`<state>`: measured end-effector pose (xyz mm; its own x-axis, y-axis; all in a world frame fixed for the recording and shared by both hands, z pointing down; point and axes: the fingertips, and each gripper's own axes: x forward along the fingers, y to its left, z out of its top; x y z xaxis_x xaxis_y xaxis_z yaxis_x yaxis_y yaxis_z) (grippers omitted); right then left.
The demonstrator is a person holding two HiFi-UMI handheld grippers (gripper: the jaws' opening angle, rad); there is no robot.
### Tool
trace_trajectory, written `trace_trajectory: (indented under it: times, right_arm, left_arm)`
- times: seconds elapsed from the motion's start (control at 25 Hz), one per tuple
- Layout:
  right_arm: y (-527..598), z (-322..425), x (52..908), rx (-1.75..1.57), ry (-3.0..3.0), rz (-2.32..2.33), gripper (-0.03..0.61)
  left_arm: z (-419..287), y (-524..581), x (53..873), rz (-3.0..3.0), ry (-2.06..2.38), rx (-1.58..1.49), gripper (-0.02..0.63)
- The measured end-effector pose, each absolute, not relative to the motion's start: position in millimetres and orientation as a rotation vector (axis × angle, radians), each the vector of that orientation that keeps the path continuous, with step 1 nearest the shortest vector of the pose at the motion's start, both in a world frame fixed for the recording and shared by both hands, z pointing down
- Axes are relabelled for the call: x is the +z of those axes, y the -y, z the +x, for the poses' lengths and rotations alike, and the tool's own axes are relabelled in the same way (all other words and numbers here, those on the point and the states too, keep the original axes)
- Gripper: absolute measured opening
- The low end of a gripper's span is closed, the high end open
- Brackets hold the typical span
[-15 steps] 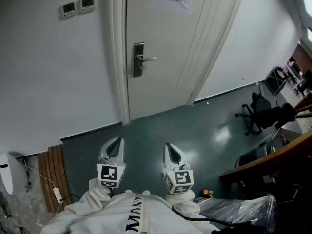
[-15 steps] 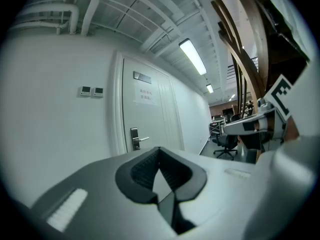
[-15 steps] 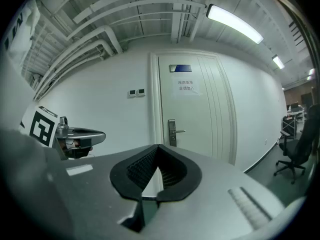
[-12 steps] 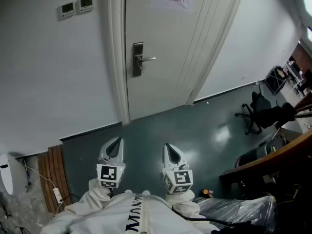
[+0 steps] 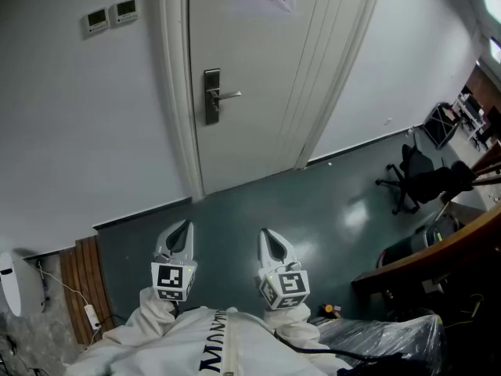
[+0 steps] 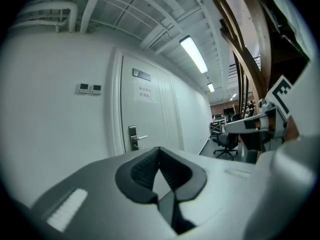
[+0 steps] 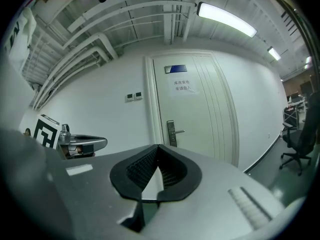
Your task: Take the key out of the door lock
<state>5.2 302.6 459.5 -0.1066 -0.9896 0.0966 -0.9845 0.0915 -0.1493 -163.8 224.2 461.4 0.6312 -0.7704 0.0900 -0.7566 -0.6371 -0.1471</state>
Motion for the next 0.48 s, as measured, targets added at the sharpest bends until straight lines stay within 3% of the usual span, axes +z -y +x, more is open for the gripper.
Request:
trace_trajectory:
  times: [0.48]
  right_arm:
    - [-291.7,16.0,473.5,-0.319,-2.317,-2.042,0.000]
  left_arm:
    - [-157.3,-219.8,472.2,-2.730,-1.318,-0.261,0.000]
